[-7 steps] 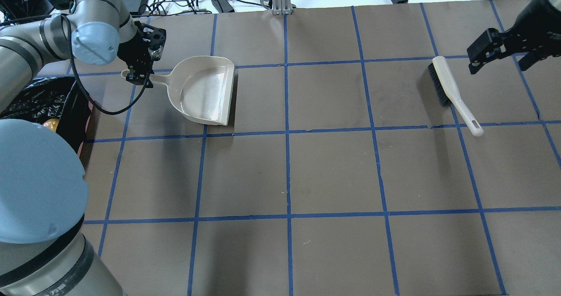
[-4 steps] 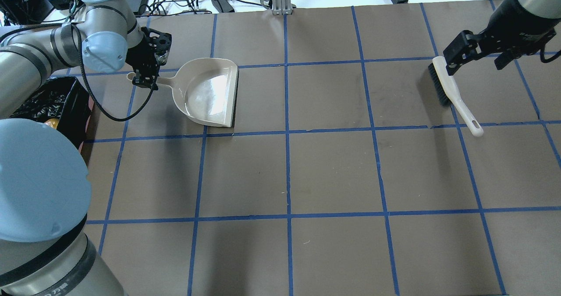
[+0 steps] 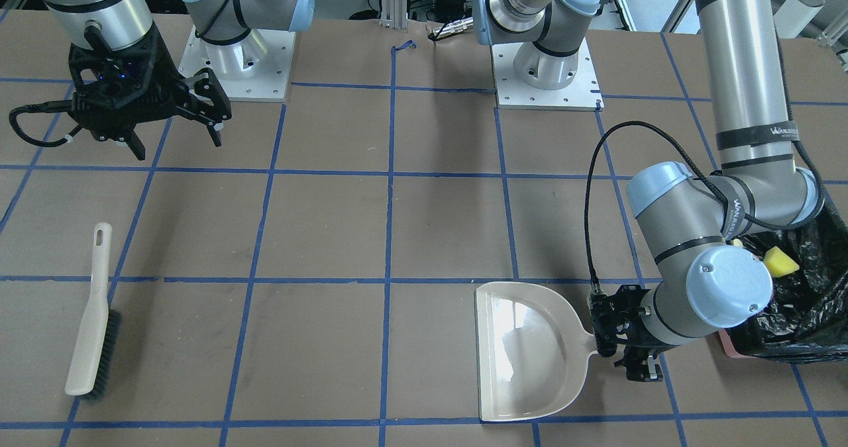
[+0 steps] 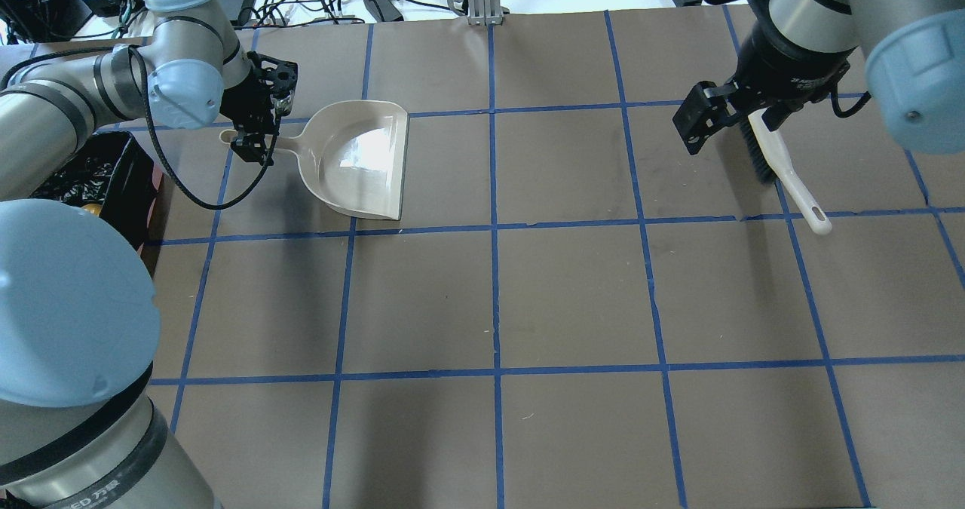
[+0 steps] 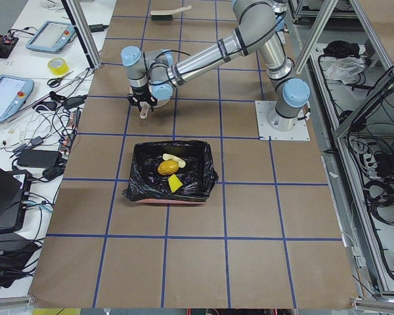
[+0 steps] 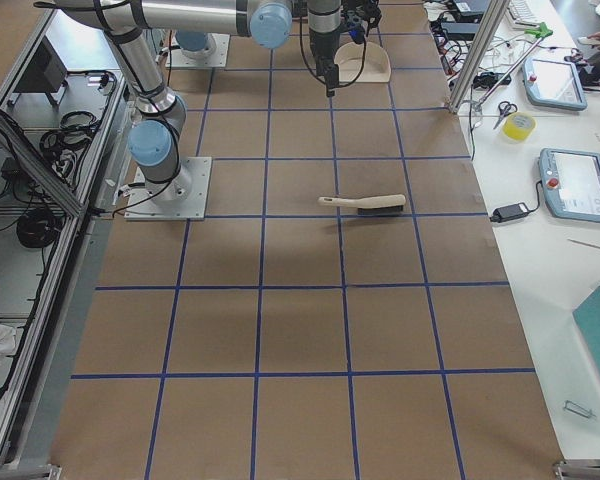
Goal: Sweep and dump trash into bin
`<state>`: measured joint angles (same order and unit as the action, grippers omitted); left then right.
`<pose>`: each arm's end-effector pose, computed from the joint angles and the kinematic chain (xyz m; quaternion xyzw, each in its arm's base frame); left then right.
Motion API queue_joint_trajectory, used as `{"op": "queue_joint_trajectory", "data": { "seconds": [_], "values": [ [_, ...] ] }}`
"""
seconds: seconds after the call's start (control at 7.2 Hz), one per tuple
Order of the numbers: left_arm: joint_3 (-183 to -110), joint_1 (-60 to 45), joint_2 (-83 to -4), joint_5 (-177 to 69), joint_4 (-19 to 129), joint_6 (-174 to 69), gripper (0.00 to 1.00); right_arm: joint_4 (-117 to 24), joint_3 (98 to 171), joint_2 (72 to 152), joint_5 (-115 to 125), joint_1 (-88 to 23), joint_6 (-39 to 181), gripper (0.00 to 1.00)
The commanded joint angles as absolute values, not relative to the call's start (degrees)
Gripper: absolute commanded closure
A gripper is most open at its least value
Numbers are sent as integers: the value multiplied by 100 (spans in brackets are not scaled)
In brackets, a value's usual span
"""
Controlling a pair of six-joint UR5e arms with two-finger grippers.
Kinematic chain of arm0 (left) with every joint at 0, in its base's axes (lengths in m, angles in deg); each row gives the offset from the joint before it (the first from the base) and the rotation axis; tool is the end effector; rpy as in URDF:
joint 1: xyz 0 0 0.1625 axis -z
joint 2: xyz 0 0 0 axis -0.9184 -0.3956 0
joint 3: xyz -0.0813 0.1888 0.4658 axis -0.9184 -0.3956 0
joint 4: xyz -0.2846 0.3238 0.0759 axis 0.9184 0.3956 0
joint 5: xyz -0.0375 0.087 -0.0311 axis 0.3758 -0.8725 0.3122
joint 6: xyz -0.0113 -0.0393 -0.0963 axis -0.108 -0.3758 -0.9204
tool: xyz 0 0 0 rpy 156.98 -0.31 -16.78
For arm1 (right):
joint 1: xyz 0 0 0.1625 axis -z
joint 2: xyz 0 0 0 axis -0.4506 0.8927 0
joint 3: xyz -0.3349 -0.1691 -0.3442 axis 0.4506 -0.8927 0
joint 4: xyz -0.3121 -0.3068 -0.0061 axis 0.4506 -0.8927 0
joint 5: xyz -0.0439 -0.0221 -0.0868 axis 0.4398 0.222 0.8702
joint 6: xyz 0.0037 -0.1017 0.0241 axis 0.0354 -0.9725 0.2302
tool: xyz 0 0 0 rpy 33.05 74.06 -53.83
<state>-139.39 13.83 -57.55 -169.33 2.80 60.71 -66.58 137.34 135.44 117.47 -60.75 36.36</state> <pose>-0.0014 -0.7603 0.2867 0.7012 0.7121 0.0339 0.0080 0.1124 -0.5030 0.5541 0.1369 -0.9899 0.0366 0.0033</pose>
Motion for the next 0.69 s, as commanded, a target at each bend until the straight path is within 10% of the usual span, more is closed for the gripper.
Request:
{"op": "queue_joint_trajectory", "data": {
  "seconds": [0.0,0.56],
  "values": [
    [-13877,1416,-5442,-16960,641,5834,19,-6580,13759,13535,11733,-6102,3653,0],
    [-13903,1416,-3870,-16638,2233,4203,19,-6571,13768,13561,11759,-6102,3689,0]
  ]
}}
